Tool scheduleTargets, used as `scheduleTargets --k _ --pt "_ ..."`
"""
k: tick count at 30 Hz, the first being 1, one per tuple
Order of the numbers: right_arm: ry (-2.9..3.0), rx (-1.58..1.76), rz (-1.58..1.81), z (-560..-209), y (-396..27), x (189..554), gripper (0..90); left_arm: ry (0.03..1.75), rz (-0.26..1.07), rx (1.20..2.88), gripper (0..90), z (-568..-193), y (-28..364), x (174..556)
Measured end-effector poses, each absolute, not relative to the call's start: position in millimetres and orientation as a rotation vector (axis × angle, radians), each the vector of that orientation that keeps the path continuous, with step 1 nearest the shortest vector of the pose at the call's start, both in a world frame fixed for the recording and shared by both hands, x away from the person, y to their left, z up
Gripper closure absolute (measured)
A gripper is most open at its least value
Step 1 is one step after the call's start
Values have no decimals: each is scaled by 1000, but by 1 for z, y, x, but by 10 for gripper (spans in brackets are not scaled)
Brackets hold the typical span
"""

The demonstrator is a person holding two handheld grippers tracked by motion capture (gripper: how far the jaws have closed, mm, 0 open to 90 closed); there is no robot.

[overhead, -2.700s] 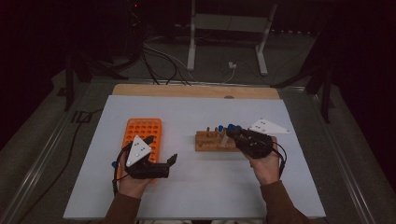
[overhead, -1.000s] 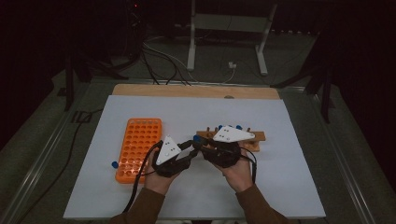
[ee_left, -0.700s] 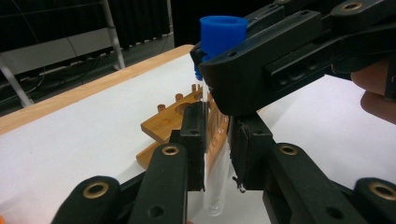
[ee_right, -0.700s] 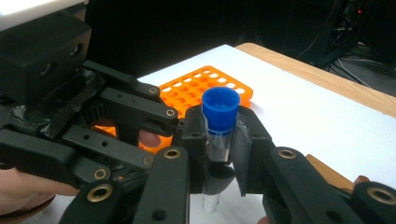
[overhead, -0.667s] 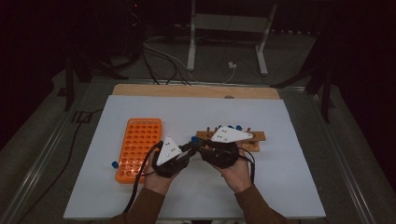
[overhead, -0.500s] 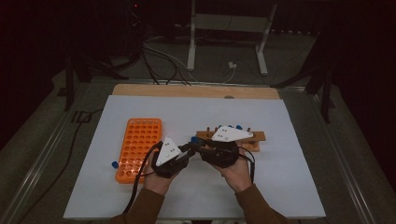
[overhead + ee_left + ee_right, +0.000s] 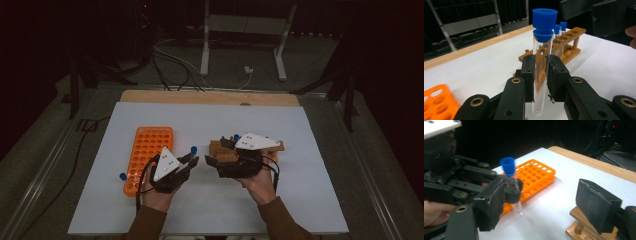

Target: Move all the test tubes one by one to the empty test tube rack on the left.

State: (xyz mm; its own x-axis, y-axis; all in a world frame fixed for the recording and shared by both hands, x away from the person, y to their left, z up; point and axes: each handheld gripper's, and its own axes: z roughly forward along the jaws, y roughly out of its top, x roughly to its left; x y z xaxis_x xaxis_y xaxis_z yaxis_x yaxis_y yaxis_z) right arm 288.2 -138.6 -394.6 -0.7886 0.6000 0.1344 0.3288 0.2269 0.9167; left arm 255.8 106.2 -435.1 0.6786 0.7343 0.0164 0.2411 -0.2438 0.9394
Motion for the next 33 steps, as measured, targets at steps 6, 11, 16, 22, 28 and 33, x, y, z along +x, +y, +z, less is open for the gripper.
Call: scheduleTargets --k 6,11,16,22,28,33 --pt "2243 890 1578 -396 -143 288 192 823 602 1796 775 -436 128 246" --pt "2237 893 1569 -396 -145 289 180 859 640 1789 775 -437 150 238" --pt "2233 897 1569 -396 -147 289 179 899 662 1776 775 -439 173 228" --pt "2231 899 1566 -397 -148 288 180 928 686 1769 775 -443 193 217" --pt "2229 897 1567 -398 -148 287 182 937 694 1791 775 -448 206 209" --pt "2225 897 1568 -398 -150 287 186 954 704 1801 775 -452 217 204"
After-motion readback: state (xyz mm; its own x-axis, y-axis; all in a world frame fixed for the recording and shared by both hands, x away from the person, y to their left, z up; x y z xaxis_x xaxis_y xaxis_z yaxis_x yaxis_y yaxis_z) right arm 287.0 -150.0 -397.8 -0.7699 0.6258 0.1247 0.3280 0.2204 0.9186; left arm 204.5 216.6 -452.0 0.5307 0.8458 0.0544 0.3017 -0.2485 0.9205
